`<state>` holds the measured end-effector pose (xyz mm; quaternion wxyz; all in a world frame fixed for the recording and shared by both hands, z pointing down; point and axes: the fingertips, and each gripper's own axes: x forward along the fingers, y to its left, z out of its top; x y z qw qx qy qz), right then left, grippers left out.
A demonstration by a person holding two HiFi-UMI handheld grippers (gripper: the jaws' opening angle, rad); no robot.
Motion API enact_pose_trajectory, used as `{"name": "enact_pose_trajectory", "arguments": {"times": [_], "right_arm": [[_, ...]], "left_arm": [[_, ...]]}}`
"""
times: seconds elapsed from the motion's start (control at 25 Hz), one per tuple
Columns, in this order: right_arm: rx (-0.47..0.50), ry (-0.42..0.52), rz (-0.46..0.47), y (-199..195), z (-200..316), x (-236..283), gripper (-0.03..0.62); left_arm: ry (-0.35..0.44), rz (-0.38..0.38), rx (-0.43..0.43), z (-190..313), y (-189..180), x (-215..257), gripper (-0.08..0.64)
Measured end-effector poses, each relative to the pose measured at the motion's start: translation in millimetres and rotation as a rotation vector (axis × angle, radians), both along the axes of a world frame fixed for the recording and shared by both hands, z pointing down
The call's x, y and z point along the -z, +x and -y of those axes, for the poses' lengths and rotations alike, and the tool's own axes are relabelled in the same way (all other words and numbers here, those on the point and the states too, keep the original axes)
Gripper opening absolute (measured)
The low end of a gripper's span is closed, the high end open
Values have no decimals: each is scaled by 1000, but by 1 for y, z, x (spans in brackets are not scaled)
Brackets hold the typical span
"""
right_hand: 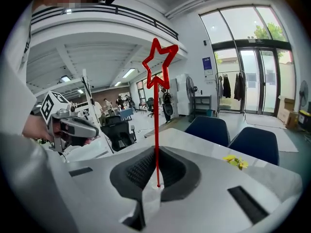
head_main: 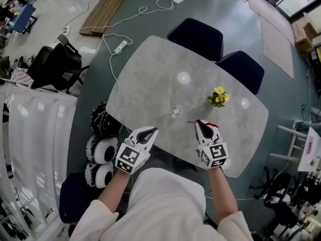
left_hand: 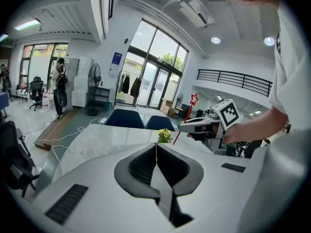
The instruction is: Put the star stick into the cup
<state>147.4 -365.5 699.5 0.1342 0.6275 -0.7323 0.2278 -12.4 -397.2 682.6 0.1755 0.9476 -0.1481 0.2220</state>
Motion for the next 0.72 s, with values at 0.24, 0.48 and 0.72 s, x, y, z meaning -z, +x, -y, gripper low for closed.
{"name": "enact_pose_trajectory", "arguments": {"times": [0.24, 0.48, 0.72], "right_arm": [[-15, -66, 16, -4, 45, -45, 20], [26, -106, 18, -11, 76, -93, 20], [87, -148, -17, -21, 93, -142, 20]], "left_arm": [[-74, 9, -21, 34, 9, -38, 21], [-121, 17, 8, 52, 17, -77, 21], [-163, 33, 58, 54, 18, -107, 21]]}}
